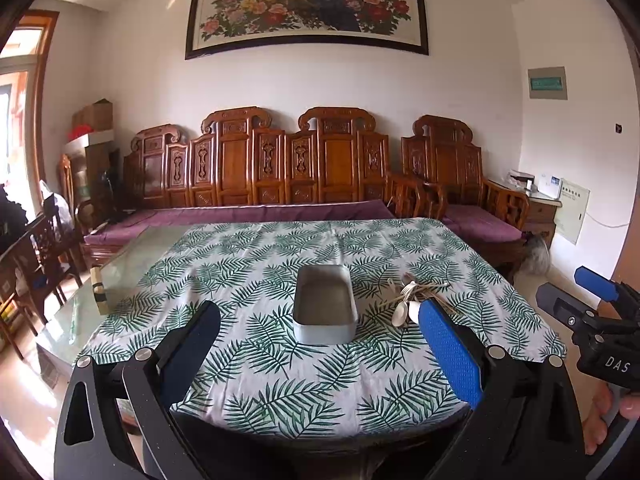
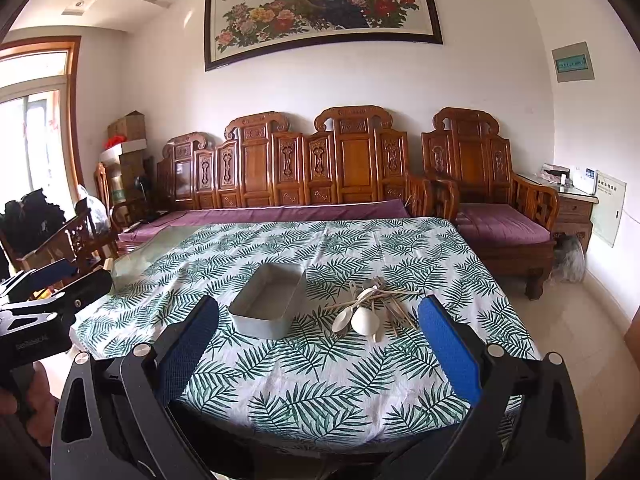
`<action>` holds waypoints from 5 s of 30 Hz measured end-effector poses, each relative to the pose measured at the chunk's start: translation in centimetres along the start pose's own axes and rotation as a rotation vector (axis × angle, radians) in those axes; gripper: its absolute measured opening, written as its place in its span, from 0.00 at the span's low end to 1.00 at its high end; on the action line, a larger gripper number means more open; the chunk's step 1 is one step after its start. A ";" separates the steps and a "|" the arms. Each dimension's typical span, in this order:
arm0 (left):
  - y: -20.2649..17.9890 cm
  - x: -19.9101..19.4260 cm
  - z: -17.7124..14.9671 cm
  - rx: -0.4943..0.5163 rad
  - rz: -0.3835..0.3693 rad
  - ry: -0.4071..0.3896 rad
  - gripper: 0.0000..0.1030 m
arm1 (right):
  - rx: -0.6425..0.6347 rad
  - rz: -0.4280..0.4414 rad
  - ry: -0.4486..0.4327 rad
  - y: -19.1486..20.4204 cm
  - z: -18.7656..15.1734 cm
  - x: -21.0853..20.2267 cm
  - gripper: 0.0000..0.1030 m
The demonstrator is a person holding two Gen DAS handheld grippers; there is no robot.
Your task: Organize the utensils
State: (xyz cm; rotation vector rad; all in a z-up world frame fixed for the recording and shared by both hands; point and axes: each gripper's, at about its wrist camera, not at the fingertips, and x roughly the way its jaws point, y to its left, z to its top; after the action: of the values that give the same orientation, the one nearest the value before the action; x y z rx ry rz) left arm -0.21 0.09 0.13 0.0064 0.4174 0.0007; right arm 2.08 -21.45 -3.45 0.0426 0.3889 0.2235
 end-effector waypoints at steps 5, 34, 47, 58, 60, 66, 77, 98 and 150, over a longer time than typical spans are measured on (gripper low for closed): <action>0.0 0.0 0.1 0.001 0.000 0.001 0.93 | 0.000 0.000 0.001 0.0 -0.1 -0.2 0.98; -0.4 0.1 0.3 0.005 -0.001 -0.003 0.93 | -0.001 0.001 0.001 0.1 -0.4 0.0 0.98; -0.5 0.1 0.4 0.009 -0.003 -0.003 0.93 | 0.001 0.001 0.003 0.2 -0.3 -0.1 0.98; -0.5 0.6 -0.1 0.012 -0.003 0.018 0.93 | 0.002 -0.005 0.028 0.0 -0.4 0.7 0.98; -0.4 1.1 -0.3 0.012 -0.006 0.029 0.93 | 0.003 -0.007 0.037 -0.2 -0.5 1.2 0.98; -0.3 3.4 -1.1 0.021 -0.021 0.076 0.93 | 0.002 -0.023 0.076 -1.1 -0.9 3.4 0.98; -0.9 8.8 -1.5 0.073 -0.066 0.145 0.93 | -0.015 -0.057 0.149 -4.3 -1.1 9.6 0.98; -4.3 22.2 -1.1 0.160 -0.138 0.280 0.93 | -0.094 -0.036 0.359 -11.0 -1.2 25.9 0.79; -16.5 43.4 -4.6 0.241 -0.289 0.657 0.03 | 0.044 -0.038 0.496 -18.8 -4.4 32.0 0.58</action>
State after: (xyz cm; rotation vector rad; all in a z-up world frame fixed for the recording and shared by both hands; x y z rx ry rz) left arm 37.60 -16.27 -21.76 0.1876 1.0709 -0.3404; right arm 33.14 -32.58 -20.95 0.0224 0.8877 0.1865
